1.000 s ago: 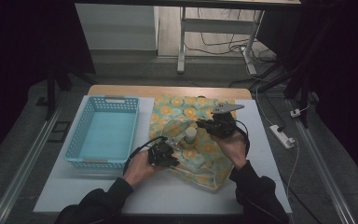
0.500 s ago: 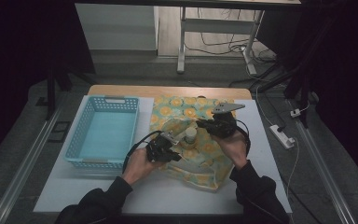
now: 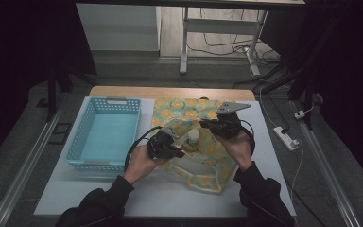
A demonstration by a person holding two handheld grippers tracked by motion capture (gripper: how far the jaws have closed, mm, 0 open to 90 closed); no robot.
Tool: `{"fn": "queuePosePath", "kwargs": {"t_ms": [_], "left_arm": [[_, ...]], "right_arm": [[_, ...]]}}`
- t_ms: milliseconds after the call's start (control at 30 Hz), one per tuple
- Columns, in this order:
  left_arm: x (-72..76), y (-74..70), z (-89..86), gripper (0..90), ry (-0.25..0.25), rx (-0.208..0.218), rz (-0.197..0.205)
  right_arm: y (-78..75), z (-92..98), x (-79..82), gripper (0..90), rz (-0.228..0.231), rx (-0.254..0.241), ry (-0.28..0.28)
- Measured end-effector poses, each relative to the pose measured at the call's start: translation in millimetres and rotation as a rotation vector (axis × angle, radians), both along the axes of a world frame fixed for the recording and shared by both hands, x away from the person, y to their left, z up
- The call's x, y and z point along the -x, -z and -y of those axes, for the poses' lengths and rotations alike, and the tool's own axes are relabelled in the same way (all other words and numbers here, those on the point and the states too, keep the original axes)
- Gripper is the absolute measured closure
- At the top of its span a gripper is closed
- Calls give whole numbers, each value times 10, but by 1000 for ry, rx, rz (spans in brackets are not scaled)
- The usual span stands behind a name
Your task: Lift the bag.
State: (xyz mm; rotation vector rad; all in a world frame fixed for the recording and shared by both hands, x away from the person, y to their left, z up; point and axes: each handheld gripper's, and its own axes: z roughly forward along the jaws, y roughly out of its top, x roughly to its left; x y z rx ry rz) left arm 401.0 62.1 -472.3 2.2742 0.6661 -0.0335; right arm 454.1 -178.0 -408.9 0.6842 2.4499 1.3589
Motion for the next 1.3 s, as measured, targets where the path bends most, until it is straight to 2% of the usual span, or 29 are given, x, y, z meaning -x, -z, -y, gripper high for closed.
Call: {"fn": "queuePosePath", "kwargs": {"t_ms": [400,700,833,1300], "left_arm": [[-23,-183,-55,889,-21,7,17],[-56,-325,-124,890,-24,42,8],[-74,-419,-170,890,-24,65,8],[-164,-735,-294,890,-29,80,23]], "right_arm": [[-67,-19,11,899,-1,15,-23],[-143,-22,15,899,3,18,-27],[-197,-32,21,900,13,26,-28],[-354,-44,35,899,7,19,-53]]}}
